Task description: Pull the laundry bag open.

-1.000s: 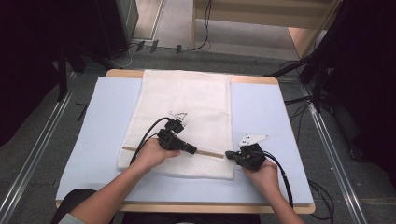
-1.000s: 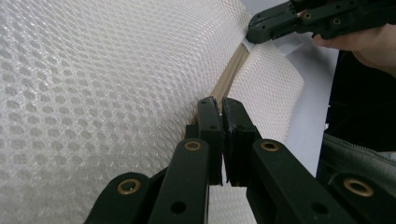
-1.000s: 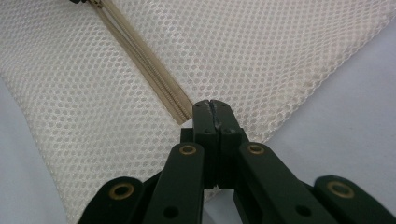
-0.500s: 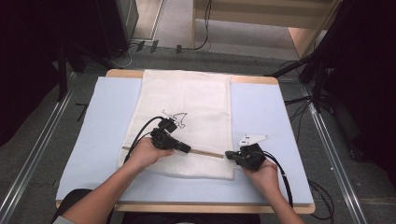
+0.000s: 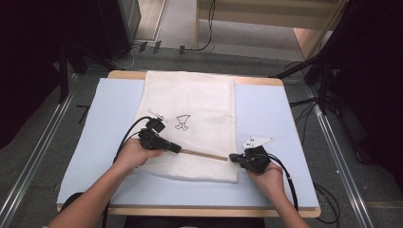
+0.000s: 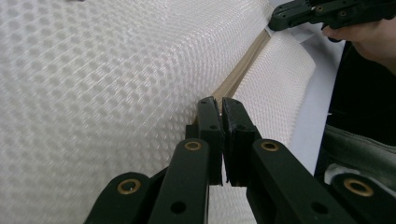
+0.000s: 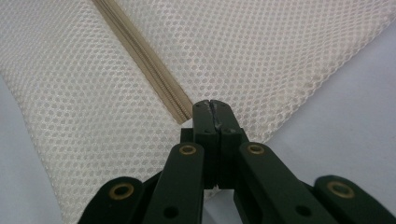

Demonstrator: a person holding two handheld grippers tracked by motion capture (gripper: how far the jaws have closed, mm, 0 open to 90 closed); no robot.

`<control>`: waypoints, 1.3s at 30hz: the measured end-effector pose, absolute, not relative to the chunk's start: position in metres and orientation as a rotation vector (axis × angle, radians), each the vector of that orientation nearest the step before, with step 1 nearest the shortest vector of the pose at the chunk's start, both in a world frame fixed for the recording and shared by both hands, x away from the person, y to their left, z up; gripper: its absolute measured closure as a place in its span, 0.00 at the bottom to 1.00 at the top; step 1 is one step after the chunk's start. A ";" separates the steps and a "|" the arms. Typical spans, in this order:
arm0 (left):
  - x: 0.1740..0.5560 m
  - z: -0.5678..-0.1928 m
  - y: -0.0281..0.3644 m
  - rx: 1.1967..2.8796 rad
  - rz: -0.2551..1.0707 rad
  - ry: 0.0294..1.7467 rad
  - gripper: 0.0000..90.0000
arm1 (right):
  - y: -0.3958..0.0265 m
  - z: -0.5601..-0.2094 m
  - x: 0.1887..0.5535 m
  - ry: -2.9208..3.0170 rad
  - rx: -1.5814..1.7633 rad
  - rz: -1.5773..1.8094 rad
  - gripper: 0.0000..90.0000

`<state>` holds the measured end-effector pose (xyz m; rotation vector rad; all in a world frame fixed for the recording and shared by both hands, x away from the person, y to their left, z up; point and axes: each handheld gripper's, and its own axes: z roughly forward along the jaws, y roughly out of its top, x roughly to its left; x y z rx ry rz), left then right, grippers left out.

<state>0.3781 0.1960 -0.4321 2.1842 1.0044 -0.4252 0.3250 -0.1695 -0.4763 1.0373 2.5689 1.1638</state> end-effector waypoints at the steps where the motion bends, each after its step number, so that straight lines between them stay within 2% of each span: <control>1: 0.378 -0.432 0.198 2.178 -0.433 1.004 0.99 | -0.170 -0.476 0.325 2.570 1.037 1.164 1.00; 7: 0.379 -0.433 0.221 2.167 -0.450 1.027 0.99 | -0.170 -0.477 0.326 2.572 1.038 1.172 1.00; 29: 0.377 -0.430 0.240 2.166 -0.440 1.060 0.99 | -0.170 -0.476 0.327 2.585 1.037 1.168 1.00; 39: 0.372 -0.426 0.266 2.137 -0.412 1.099 0.99 | -0.171 -0.474 0.329 2.601 1.028 1.143 1.00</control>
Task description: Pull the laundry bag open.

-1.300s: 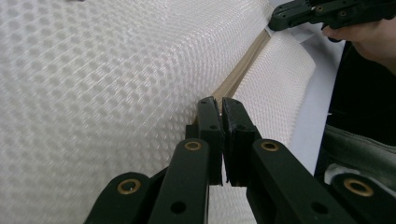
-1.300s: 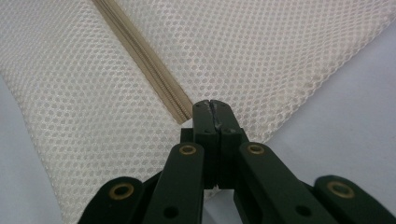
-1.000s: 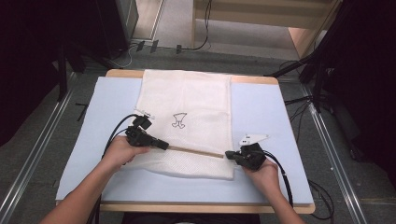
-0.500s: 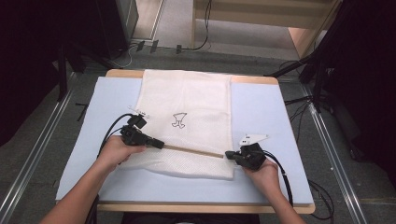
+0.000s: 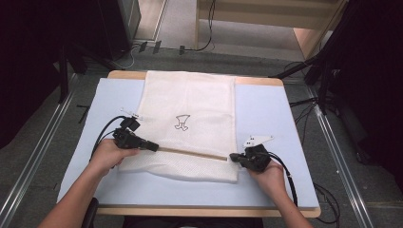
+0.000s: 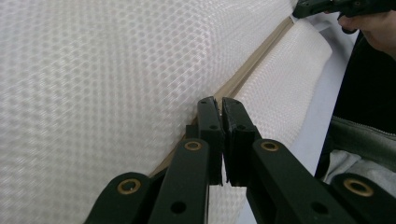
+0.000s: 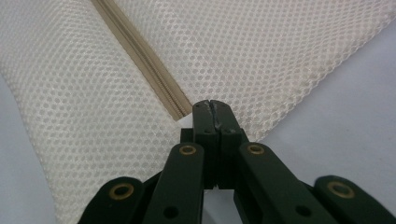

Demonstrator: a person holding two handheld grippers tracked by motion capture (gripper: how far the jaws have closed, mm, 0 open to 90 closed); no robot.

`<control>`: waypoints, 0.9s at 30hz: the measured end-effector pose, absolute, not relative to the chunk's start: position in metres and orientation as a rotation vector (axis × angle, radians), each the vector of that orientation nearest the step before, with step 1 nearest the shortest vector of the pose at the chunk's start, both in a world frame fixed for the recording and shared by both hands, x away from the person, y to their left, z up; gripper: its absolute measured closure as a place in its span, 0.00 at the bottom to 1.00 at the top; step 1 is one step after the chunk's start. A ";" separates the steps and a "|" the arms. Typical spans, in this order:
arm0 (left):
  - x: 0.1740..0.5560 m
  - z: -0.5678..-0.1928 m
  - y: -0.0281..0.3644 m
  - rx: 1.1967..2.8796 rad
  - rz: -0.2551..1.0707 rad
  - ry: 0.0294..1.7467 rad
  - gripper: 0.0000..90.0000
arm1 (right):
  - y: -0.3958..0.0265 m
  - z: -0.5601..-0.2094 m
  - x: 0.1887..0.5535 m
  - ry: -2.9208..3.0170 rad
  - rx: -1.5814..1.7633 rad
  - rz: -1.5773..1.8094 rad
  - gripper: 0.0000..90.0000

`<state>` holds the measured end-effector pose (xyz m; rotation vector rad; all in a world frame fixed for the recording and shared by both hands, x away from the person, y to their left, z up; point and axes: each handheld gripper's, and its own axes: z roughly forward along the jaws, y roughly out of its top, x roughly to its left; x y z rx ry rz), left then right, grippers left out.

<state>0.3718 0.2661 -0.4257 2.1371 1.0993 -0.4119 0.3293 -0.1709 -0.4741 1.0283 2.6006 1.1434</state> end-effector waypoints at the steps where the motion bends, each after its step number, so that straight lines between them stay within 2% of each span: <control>1: 0.371 -0.425 0.269 2.133 -0.398 1.110 0.99 | -0.171 -0.474 0.330 2.597 1.020 1.134 1.00; 18: 0.364 -0.423 0.315 2.086 -0.363 1.211 0.99 | -0.171 -0.474 0.333 2.622 1.034 1.143 1.00; 23: 0.360 -0.423 0.334 2.078 -0.323 1.250 0.99 | -0.171 -0.474 0.334 2.626 1.038 1.146 1.00; 27: 0.357 -0.425 0.357 2.069 -0.232 1.346 0.99 | -0.171 -0.474 0.334 2.627 1.031 1.146 1.00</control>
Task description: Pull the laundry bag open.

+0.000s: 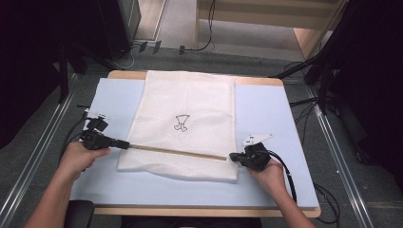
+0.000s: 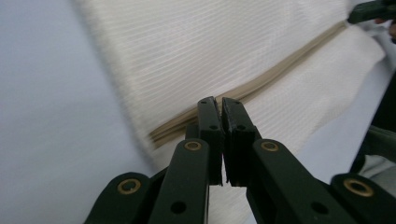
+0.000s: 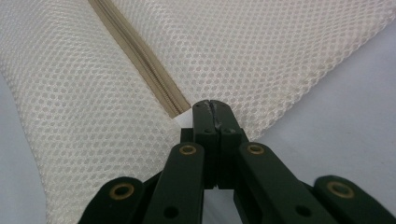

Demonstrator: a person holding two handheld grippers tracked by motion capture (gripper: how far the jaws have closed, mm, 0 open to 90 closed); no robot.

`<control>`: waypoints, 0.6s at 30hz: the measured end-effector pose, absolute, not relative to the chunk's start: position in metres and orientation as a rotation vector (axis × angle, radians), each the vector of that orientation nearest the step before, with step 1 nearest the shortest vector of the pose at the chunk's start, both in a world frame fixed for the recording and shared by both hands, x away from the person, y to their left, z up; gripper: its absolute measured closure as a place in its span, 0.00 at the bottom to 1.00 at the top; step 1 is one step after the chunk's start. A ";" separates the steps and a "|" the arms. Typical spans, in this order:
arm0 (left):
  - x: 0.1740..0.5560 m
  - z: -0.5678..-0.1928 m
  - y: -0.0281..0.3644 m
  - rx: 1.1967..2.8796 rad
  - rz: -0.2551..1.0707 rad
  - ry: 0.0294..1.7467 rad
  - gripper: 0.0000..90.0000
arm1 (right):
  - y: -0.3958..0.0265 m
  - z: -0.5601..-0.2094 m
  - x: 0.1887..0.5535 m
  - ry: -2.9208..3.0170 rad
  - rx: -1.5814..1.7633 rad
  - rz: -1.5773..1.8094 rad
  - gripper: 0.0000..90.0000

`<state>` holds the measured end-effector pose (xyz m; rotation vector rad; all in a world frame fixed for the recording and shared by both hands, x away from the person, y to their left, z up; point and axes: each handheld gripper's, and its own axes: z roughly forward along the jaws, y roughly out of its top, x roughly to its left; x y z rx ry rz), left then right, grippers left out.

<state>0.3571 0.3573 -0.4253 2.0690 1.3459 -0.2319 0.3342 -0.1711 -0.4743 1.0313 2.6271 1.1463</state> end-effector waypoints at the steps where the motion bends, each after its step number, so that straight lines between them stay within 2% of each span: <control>1: 0.355 -0.427 0.366 2.058 -0.215 1.359 0.99 | -0.171 -0.474 0.334 2.628 1.032 1.148 1.00; 5: 0.349 -0.431 0.379 2.014 -0.233 1.342 0.99 | -0.172 -0.475 0.335 2.632 1.029 1.158 1.00; 18: 0.341 -0.431 0.376 2.021 -0.223 1.347 0.98 | -0.172 -0.473 0.339 2.656 1.033 1.148 1.00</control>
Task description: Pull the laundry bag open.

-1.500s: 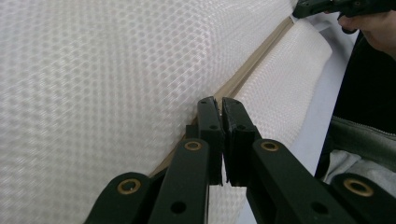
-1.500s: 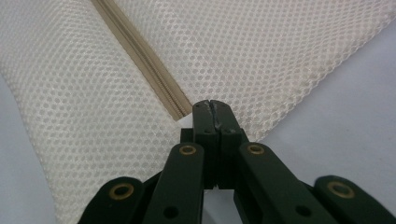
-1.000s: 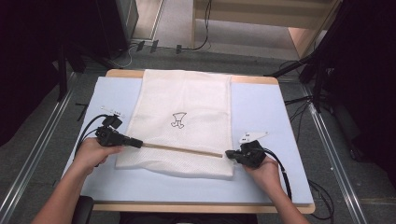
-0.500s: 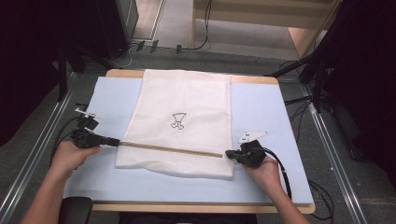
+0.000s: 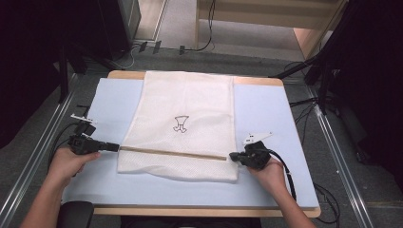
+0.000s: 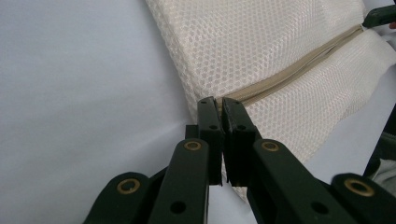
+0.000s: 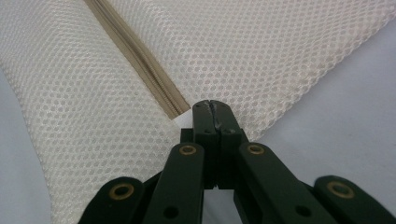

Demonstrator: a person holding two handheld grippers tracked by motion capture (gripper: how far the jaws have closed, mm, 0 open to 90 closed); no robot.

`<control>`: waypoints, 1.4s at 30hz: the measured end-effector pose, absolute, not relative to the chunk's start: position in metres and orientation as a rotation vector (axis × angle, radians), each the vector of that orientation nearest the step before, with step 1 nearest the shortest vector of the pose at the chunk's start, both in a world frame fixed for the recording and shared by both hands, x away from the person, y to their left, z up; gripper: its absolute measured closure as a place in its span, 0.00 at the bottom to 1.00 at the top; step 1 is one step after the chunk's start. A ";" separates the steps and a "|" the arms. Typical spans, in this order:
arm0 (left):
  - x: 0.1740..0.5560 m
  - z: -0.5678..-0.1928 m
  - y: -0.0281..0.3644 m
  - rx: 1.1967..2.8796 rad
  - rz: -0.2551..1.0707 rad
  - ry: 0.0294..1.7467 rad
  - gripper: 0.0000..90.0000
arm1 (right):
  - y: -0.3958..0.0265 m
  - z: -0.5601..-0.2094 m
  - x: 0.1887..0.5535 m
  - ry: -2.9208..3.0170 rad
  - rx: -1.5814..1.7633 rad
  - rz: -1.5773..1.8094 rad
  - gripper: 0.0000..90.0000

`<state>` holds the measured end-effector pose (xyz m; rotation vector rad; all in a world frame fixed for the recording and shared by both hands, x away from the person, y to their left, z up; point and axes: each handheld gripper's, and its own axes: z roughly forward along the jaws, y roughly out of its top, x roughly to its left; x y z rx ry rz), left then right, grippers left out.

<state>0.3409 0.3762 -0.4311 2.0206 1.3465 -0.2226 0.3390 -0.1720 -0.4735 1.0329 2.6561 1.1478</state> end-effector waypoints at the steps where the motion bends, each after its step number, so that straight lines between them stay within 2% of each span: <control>1: 0.340 -0.431 0.377 2.016 -0.224 1.348 0.98 | -0.172 -0.473 0.339 2.657 1.039 1.149 1.00; 7: 0.335 -0.431 0.375 2.031 -0.198 1.333 0.97 | -0.173 -0.472 0.343 2.681 1.081 1.152 1.00; 9: 0.334 -0.430 0.375 2.018 -0.186 1.323 0.92 | -0.174 -0.469 0.346 2.701 1.124 1.144 1.00; 10: 0.333 -0.429 0.376 2.006 -0.178 1.318 0.87 | -0.174 -0.468 0.346 2.702 1.121 1.140 1.00; 15: 0.331 -0.425 0.378 1.995 -0.089 1.293 0.77 | -0.177 -0.464 0.349 2.673 1.133 1.176 0.98; 20: 0.330 -0.423 0.379 2.008 0.020 1.282 0.66 | -0.182 -0.459 0.351 2.623 1.146 1.226 0.87; 23: 0.331 -0.424 0.382 2.003 0.068 1.302 0.54 | -0.188 -0.456 0.352 2.572 1.144 1.241 0.77; 27: 0.333 -0.427 0.387 1.994 0.106 1.335 0.47 | -0.197 -0.456 0.355 2.496 1.169 1.257 0.57; 30: 0.333 -0.428 0.389 1.993 0.115 1.341 0.44 | -0.204 -0.458 0.359 2.450 1.218 1.253 0.48; 34: 0.334 -0.430 0.390 1.991 0.133 1.354 0.41 | -0.211 -0.461 0.363 2.413 1.271 1.237 0.44; 42: 0.336 -0.434 0.391 1.997 0.135 1.379 0.39 | -0.221 -0.465 0.367 2.379 1.333 1.200 0.43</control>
